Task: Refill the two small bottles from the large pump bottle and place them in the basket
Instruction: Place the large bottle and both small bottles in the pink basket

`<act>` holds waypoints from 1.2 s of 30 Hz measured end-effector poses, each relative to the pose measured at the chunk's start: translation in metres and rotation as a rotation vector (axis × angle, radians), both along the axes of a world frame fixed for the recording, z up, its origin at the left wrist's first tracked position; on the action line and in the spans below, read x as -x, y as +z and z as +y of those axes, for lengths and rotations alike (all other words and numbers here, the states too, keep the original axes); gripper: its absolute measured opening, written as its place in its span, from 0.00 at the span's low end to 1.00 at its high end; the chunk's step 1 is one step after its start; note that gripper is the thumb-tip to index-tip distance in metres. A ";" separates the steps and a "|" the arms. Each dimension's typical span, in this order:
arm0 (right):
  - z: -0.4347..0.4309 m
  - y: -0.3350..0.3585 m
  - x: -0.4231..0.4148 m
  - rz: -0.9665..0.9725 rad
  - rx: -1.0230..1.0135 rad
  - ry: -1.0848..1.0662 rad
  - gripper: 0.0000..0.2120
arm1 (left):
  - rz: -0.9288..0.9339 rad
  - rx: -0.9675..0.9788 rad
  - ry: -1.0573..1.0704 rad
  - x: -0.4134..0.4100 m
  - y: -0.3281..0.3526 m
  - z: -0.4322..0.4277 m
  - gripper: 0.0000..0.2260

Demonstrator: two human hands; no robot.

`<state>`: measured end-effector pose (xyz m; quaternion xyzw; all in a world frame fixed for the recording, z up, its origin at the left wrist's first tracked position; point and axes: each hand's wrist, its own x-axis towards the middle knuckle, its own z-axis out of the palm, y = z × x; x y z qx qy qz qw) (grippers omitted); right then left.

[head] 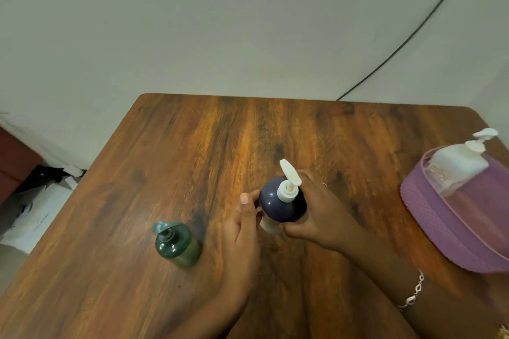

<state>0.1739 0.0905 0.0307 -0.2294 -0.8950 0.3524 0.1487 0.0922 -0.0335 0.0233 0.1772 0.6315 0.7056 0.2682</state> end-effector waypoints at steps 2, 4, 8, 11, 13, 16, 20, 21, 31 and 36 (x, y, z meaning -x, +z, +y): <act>0.013 0.008 -0.014 0.010 -0.009 -0.031 0.39 | 0.004 -0.011 -0.032 -0.013 0.010 0.015 0.27; 0.027 0.017 -0.035 0.000 -0.037 -0.073 0.40 | -0.003 -0.031 -0.097 -0.030 0.017 0.033 0.27; 0.057 0.032 -0.078 -0.038 -0.066 -0.163 0.37 | -0.034 -0.077 -0.232 -0.068 0.032 0.070 0.28; 0.077 0.041 -0.111 -0.061 -0.048 -0.225 0.36 | -0.041 -0.099 -0.320 -0.098 0.041 0.097 0.28; 0.089 0.048 -0.135 -0.052 -0.038 -0.283 0.35 | -0.053 -0.092 -0.369 -0.117 0.049 0.113 0.28; 0.110 0.058 -0.166 -0.062 -0.061 -0.357 0.36 | -0.057 -0.098 -0.476 -0.139 0.058 0.136 0.28; 0.147 0.073 -0.211 -0.151 -0.146 -0.401 0.35 | -0.038 -0.110 -0.678 -0.167 0.067 0.169 0.27; 0.155 0.076 -0.222 -0.170 -0.154 -0.409 0.35 | -0.025 -0.114 -0.735 -0.174 0.069 0.176 0.23; 0.218 0.052 -0.278 -0.377 -0.063 -0.279 0.36 | -0.003 0.080 -0.993 -0.213 0.033 0.224 0.19; 0.244 0.027 -0.281 -0.454 -0.041 -0.227 0.37 | -0.073 0.181 -1.015 -0.221 0.012 0.241 0.21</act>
